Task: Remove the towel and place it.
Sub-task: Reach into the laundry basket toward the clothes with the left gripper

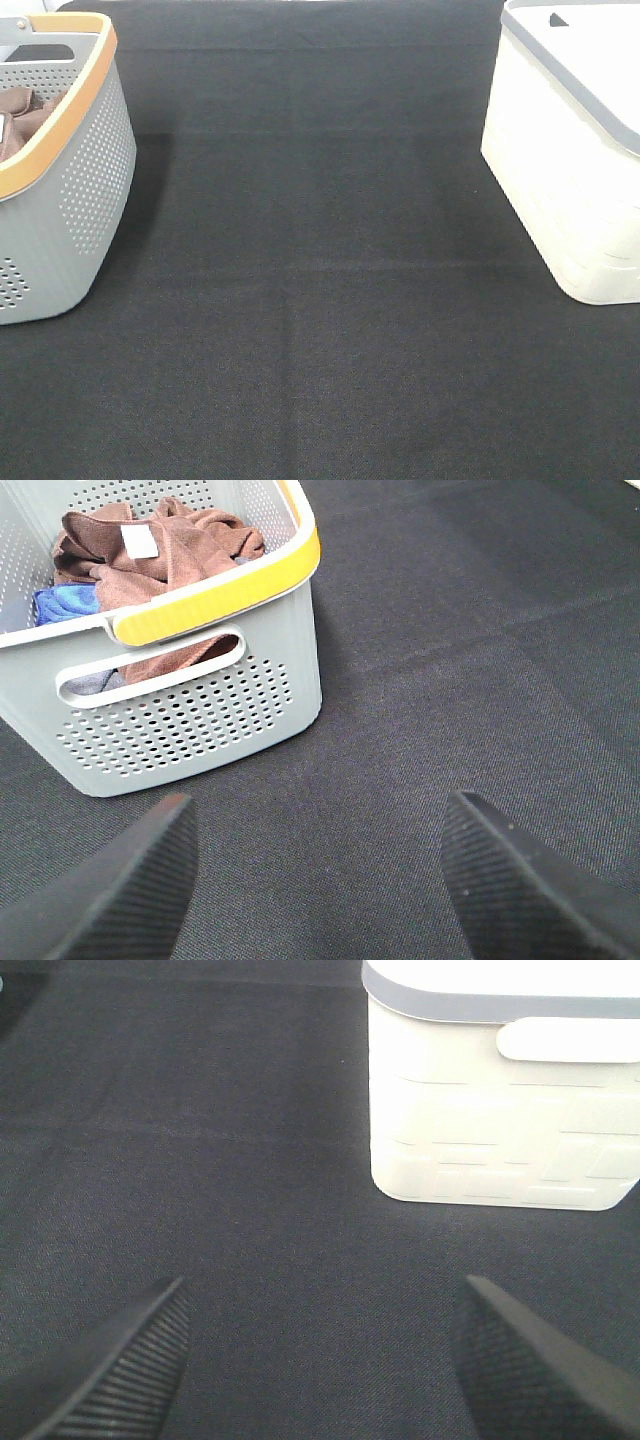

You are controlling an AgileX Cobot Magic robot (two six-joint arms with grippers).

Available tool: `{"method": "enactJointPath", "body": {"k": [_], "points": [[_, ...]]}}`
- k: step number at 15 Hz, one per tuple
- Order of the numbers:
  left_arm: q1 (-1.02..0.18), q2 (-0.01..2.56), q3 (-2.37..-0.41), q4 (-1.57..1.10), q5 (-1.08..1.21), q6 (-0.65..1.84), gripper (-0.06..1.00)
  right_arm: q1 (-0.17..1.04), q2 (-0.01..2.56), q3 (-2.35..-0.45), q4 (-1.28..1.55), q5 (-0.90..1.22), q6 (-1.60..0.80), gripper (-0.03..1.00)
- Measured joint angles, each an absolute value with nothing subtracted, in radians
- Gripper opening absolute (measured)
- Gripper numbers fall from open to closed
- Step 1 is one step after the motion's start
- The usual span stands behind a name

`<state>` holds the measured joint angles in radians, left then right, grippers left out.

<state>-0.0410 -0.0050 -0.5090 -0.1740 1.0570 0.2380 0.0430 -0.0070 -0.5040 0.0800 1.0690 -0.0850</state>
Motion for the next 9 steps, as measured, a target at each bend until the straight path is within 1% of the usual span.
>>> {"method": "enactJointPath", "body": {"k": [9], "points": [[-0.041, -0.005, -0.509, -0.174, 1.057, 0.238, 0.67, 0.043, -0.007, -0.504, 0.08, 1.069, -0.085, 0.7]]}}
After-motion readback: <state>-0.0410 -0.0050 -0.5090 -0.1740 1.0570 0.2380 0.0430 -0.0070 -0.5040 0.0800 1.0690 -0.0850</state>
